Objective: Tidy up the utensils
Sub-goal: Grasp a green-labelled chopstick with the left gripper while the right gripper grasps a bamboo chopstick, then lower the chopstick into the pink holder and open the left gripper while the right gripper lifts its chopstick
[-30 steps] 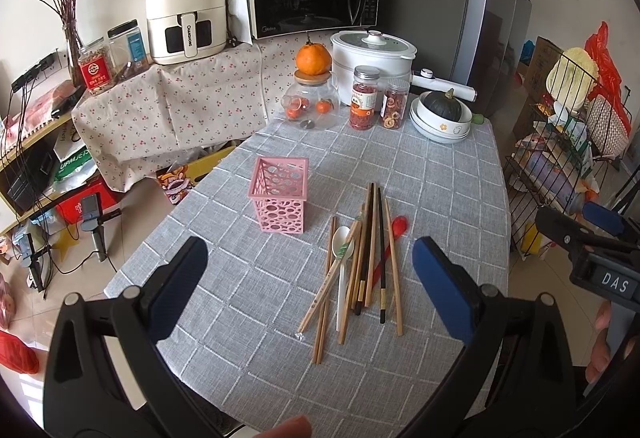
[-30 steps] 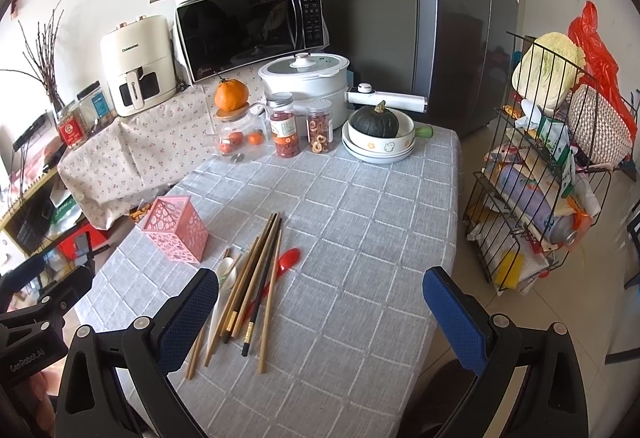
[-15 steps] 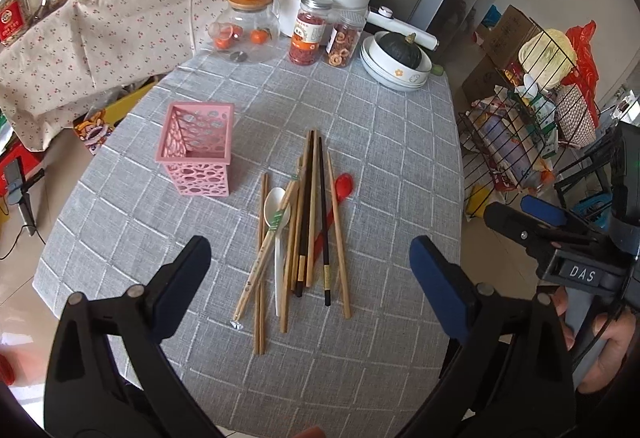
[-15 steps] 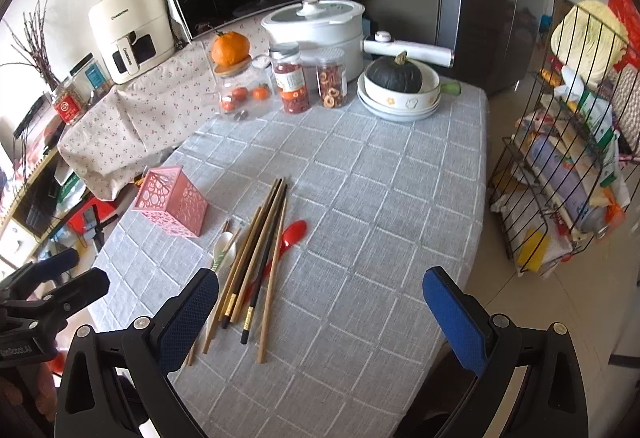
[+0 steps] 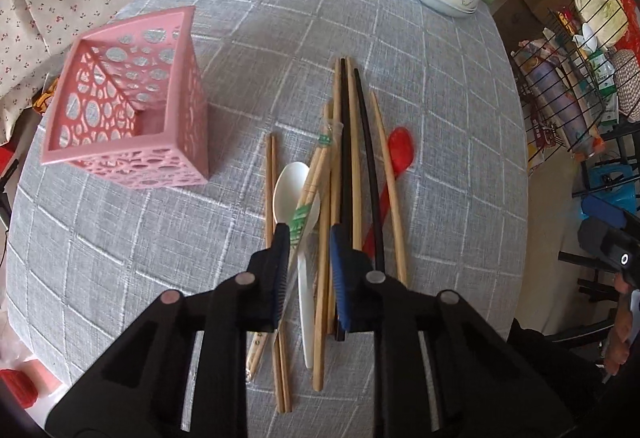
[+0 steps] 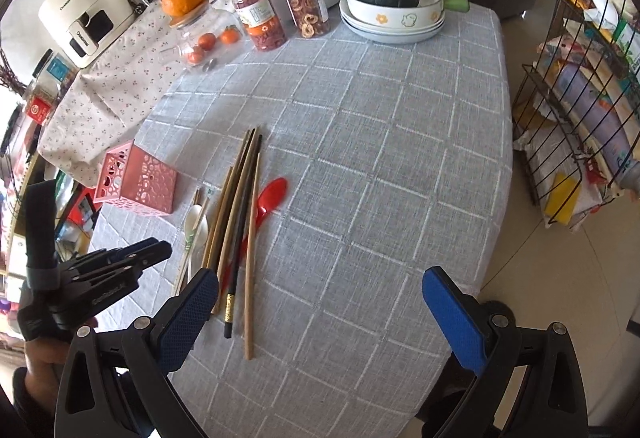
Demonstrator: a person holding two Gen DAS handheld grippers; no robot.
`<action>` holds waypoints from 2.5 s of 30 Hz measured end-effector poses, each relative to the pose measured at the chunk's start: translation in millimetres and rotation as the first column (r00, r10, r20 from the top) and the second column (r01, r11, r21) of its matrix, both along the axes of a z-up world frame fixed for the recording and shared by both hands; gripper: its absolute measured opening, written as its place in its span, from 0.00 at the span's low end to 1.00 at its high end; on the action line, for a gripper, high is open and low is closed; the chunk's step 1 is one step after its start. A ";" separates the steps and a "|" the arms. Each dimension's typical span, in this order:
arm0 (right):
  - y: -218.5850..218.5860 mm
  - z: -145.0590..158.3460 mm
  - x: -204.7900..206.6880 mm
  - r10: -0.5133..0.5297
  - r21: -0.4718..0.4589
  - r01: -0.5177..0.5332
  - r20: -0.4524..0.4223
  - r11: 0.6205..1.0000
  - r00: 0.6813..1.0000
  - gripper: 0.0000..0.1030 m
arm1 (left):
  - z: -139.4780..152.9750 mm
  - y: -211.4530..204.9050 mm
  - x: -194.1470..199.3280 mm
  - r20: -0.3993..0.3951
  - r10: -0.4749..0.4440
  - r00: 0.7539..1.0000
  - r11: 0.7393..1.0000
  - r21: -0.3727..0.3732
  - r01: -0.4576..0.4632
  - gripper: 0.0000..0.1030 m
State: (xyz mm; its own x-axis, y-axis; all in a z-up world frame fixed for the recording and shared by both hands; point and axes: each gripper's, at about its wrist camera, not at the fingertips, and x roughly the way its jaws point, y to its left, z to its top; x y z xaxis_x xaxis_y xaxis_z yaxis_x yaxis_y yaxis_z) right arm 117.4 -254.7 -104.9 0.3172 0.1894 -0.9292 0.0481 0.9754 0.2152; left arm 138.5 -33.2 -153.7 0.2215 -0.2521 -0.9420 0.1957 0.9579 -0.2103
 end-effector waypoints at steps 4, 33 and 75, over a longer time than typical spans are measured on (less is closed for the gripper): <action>3.7 -4.5 2.4 0.001 -0.014 -0.002 -0.013 1.000 1.000 0.99 | -11.1 -9.7 7.6 -0.005 -0.004 1.000 1.000 0.019 0.004 0.13; 14.3 -17.1 12.9 -0.008 0.023 0.009 -0.036 1.000 0.999 0.99 | 13.6 15.9 8.3 0.032 0.077 0.997 0.997 -0.019 -0.076 0.06; 89.4 -69.2 85.1 0.087 0.062 -0.086 -0.019 0.994 0.996 0.06 | 115.8 73.0 -22.3 0.445 0.253 0.859 0.966 -0.166 -0.198 0.06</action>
State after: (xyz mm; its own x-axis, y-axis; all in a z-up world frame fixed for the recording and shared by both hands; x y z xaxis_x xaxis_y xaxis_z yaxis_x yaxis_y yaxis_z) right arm 202.5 -165.3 -174.1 0.2773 0.2717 -0.9215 -0.0309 0.9612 0.2741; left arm 116.2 39.8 -37.9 0.6845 -0.2391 -0.6887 0.0775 0.9632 -0.2574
